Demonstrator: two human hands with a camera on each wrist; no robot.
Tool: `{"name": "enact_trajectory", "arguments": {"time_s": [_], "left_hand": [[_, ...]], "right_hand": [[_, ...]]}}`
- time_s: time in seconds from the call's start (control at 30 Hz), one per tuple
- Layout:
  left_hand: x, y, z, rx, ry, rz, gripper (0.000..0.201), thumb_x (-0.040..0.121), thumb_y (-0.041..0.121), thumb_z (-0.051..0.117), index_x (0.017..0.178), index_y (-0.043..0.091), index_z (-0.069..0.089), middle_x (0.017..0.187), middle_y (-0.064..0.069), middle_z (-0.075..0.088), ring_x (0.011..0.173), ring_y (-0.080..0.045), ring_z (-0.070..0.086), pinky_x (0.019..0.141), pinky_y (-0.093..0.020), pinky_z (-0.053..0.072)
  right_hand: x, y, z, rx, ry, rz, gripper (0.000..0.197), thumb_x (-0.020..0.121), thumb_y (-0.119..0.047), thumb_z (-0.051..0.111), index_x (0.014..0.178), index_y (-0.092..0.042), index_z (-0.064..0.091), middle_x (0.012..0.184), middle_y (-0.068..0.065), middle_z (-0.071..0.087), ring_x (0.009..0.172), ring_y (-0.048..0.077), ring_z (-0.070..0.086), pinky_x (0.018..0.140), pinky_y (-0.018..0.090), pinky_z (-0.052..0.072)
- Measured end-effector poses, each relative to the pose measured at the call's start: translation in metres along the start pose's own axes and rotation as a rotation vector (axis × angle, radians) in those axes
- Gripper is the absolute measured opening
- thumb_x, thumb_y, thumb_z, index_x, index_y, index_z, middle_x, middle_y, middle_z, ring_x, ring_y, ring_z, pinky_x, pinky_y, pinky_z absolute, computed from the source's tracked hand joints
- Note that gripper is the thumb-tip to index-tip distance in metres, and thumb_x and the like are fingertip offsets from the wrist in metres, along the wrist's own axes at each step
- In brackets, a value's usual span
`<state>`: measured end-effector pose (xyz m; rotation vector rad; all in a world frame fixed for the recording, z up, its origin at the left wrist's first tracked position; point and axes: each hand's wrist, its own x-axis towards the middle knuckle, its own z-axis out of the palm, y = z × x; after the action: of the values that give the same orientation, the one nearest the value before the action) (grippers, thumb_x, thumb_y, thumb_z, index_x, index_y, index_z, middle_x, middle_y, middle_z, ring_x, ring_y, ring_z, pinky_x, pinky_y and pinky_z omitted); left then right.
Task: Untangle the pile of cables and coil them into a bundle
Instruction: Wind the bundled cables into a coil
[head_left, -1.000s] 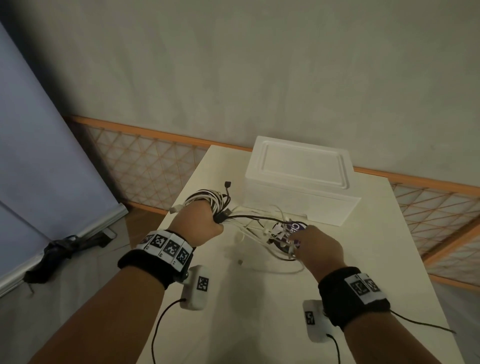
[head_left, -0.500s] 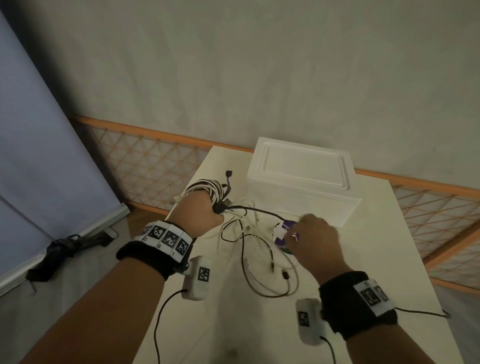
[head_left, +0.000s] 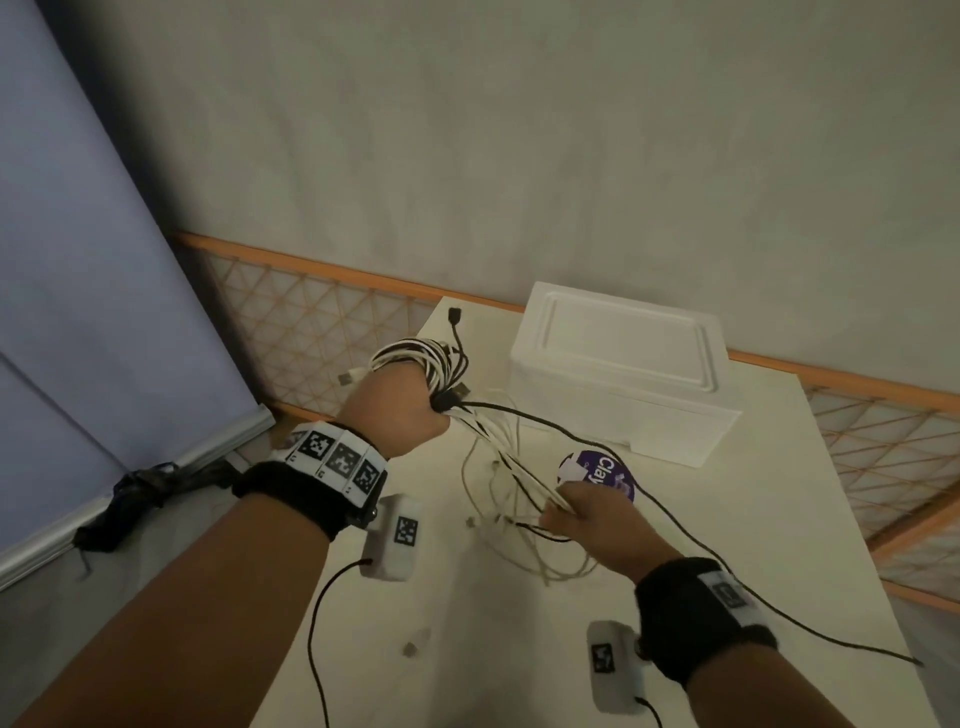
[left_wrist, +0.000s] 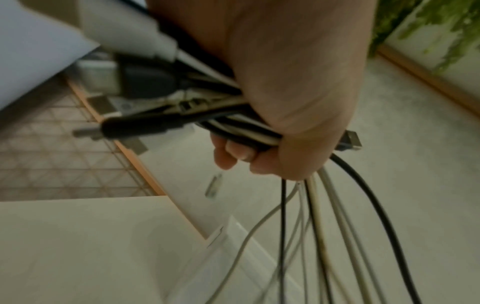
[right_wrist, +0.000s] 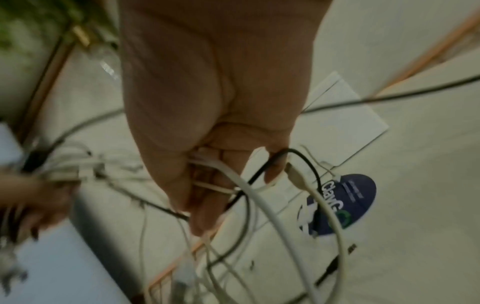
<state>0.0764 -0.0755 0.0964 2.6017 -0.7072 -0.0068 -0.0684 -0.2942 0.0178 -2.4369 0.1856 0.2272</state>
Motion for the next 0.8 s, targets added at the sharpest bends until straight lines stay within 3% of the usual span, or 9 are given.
{"name": "enact_trajectory", "arguments": {"time_s": [0.1,0.17,0.23,0.33,0.4,0.53,0.63,0.73,0.8], "left_hand": [[-0.001,-0.001,0.009,-0.045,-0.003,-0.039,0.025,0.072,0.022,0.066,0.067,0.020,0.042,0.060,0.003,0.043,0.059,-0.018,0.047,0.052,-0.026,0.033],[0.005,-0.001,0.007,-0.084,0.019,-0.064,0.026,0.073,0.021,0.067,0.065,0.019,0.043,0.059,0.001,0.044,0.057,-0.017,0.046,0.050,-0.026,0.030],[0.011,-0.002,0.000,-0.105,0.052,-0.056,0.027,0.073,0.019,0.067,0.063,0.018,0.042,0.060,-0.001,0.044,0.058,-0.020,0.047,0.050,-0.026,0.031],[0.017,-0.001,-0.008,-0.121,0.073,-0.035,0.032,0.073,0.017,0.067,0.062,0.020,0.038,0.060,0.000,0.041,0.057,-0.019,0.044,0.050,-0.026,0.029],[0.016,0.005,-0.007,-0.088,0.056,-0.025,0.030,0.074,0.017,0.068,0.063,0.020,0.039,0.060,0.001,0.043,0.059,-0.018,0.046,0.051,-0.026,0.030],[0.015,0.008,-0.002,-0.100,0.053,-0.043,0.030,0.074,0.017,0.067,0.061,0.018,0.040,0.057,0.000,0.042,0.055,-0.018,0.044,0.047,-0.026,0.028],[0.017,0.000,-0.012,-0.129,0.077,-0.053,0.031,0.073,0.016,0.067,0.060,0.019,0.039,0.057,-0.001,0.043,0.056,-0.021,0.045,0.048,-0.026,0.028],[0.019,-0.007,-0.021,-0.122,0.090,-0.053,0.034,0.072,0.016,0.066,0.059,0.020,0.036,0.058,0.000,0.040,0.055,-0.019,0.041,0.049,-0.027,0.026],[0.021,-0.007,-0.020,-0.103,0.072,-0.043,0.036,0.072,0.017,0.066,0.058,0.021,0.033,0.059,0.001,0.037,0.056,-0.018,0.038,0.049,-0.027,0.026]], "right_hand": [[-0.009,0.015,-0.008,-0.392,0.072,0.027,0.031,0.091,-0.033,0.040,0.109,-0.025,0.064,0.125,-0.010,0.055,0.122,0.010,0.048,0.103,0.016,0.026],[-0.012,0.022,-0.005,-0.421,0.015,0.040,0.024,0.088,-0.036,0.046,0.099,-0.032,0.066,0.149,-0.011,0.033,0.139,0.009,0.027,0.117,0.047,0.005],[-0.017,0.023,-0.008,-0.074,-0.167,0.099,0.015,0.083,-0.034,0.066,0.098,-0.039,0.064,0.143,-0.008,0.045,0.132,0.013,0.041,0.116,0.051,0.017],[-0.024,0.025,-0.009,0.444,-0.148,0.254,0.059,0.071,-0.068,0.062,0.106,-0.021,0.066,0.109,0.006,0.066,0.089,0.019,0.066,0.082,0.033,0.054],[-0.021,0.032,-0.006,0.531,-0.020,0.395,0.089,0.060,-0.090,0.047,0.102,-0.015,0.069,0.107,0.007,0.065,0.093,0.019,0.063,0.083,0.032,0.049],[-0.020,0.036,-0.005,0.504,-0.090,0.465,0.066,0.090,-0.066,0.027,0.115,-0.017,0.062,0.106,-0.006,0.063,0.098,0.013,0.056,0.085,0.026,0.041],[-0.027,0.058,0.002,-0.073,-0.254,0.416,0.047,0.097,-0.049,0.043,0.140,-0.039,0.027,0.135,-0.006,0.050,0.114,0.023,0.058,0.104,0.044,0.035],[-0.041,0.105,0.012,-0.509,-0.273,0.552,0.056,0.085,-0.073,0.033,0.126,-0.041,0.052,0.154,-0.013,0.017,0.143,0.028,0.020,0.108,0.062,0.012],[-0.044,0.108,0.012,-0.463,-0.246,0.554,0.054,0.083,-0.068,0.044,0.127,-0.039,0.053,0.156,-0.009,0.017,0.141,0.022,0.023,0.111,0.055,0.018]]}}
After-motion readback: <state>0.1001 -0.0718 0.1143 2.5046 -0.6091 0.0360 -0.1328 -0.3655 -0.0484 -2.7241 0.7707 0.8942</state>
